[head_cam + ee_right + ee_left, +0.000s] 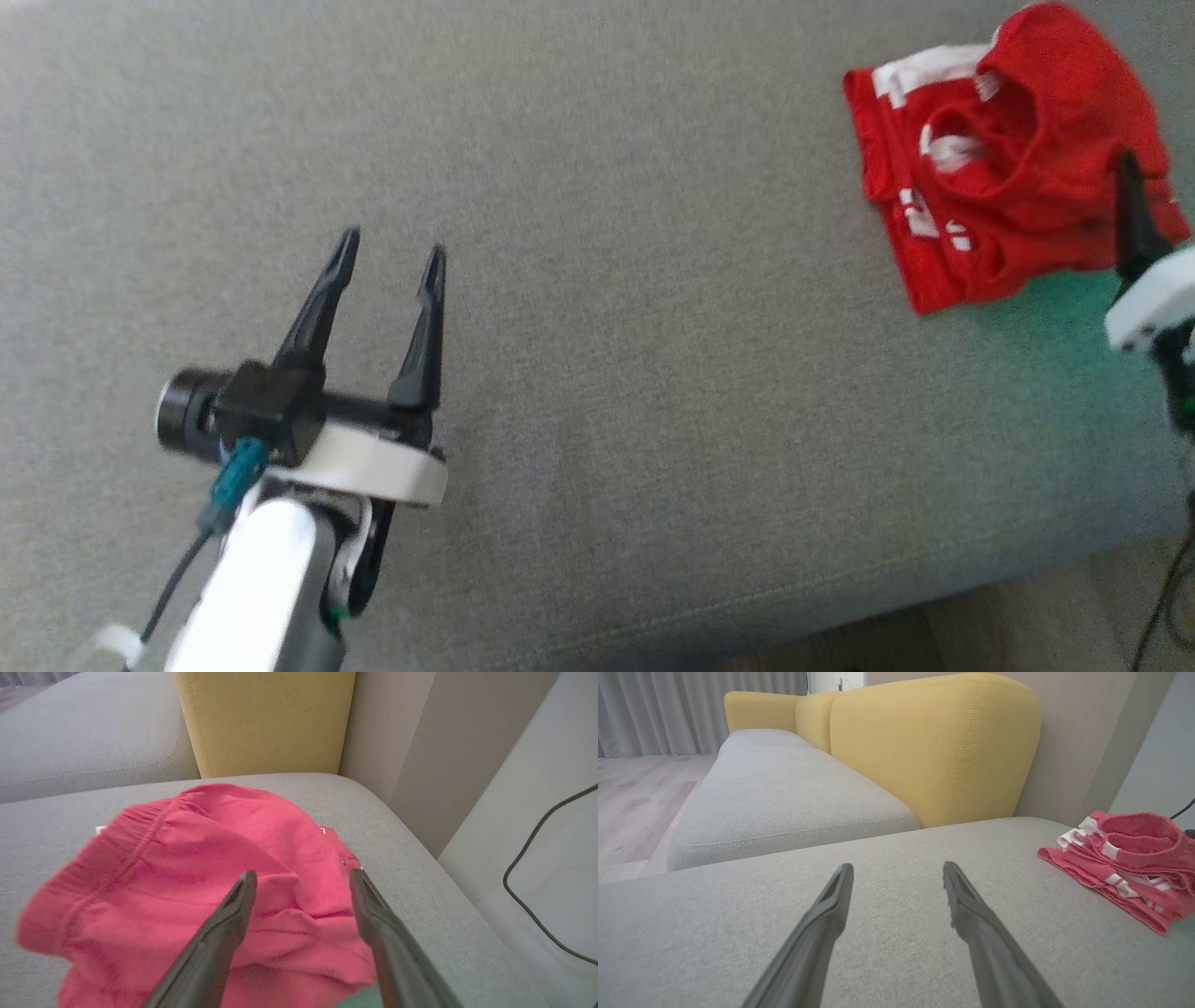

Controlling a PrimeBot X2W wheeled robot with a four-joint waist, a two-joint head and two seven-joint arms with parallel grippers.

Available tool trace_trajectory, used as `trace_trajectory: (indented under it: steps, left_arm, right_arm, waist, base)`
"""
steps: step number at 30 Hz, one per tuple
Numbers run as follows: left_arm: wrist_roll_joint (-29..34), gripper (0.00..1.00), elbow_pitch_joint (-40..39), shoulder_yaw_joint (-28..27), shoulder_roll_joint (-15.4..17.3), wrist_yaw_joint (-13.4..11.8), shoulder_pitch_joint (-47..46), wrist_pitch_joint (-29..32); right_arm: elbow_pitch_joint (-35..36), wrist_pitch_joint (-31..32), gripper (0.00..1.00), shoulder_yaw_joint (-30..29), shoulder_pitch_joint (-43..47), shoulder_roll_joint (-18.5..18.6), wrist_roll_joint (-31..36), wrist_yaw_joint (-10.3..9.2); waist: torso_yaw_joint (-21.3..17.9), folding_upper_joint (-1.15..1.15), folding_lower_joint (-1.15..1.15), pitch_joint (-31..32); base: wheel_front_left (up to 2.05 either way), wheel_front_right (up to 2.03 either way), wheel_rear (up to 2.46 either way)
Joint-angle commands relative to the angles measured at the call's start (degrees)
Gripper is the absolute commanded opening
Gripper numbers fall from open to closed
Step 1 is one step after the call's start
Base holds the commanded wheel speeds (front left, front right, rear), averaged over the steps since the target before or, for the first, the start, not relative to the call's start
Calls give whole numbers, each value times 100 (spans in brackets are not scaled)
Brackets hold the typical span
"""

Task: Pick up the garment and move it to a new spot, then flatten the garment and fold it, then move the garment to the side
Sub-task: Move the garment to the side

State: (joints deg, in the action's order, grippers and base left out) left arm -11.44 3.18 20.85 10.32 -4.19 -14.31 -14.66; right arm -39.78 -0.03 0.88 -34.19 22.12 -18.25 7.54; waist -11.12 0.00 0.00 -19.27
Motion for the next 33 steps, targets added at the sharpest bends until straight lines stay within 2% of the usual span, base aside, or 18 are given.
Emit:
trace_trajectory:
  steps: [1, 5, 10, 15, 21, 33]
  left_arm:
    - [-35, 100, -157, -239, 85, -60, 48, -34]
    - [-88, 100, -140, -295, 102, -152, 249, -32]
    - [-144, 100, -144, -374, 141, -263, 451, -23]
    - [-225, 100, -141, -515, 211, -384, 658, -15]
    - [-308, 100, -166, -636, 311, -477, 909, 15]
    - [-456, 100, -173, -548, 355, -434, 1338, 66]
  right_arm:
    - [434, -68, 100, -26, 279, 7, -15, -5]
    - [1630, -34, 100, -279, 950, -358, 191, -5]
    - [3110, 220, 100, -441, 1734, -1033, 533, -5]
    - [4057, 523, 100, -284, 2269, -1572, 790, -5]
    - [4510, 682, 100, -21, 2672, -1817, 919, -5]
    - [4656, 734, 100, 27, 3371, -1913, 1054, -5]
  waist:
    - [28, 0, 0, 276]
    - [149, 0, 0, 551]
    - [431, 0, 0, 823]
    - [753, 0, 0, 1038]
    - [1029, 0, 0, 1235]
    - [1198, 0, 0, 1665]
  base:
    - [0, 0, 0]
    - [0, 0, 0]
    - [0, 0, 0]
    - [0, 0, 0]
    - [0, 0, 0]
    - [0, 0, 0]
